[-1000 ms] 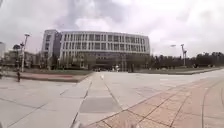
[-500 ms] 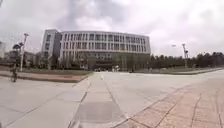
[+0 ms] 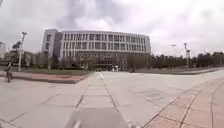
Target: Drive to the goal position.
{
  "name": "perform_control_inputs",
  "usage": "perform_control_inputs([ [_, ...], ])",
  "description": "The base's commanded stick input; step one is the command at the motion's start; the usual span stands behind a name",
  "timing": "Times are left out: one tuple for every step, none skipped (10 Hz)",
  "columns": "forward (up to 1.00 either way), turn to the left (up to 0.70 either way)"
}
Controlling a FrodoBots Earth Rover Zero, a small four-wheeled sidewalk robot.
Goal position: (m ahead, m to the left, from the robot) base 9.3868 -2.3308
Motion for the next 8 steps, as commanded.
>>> perform_control_inputs([
  [0.7,0.0],
  [0.7,0.0],
  [0.7,0.0],
  [0.7,0.0],
  [0.7,0.0],
  [0.7,0.0],
  [0.7,0.0],
  [0.7,0.0],
])
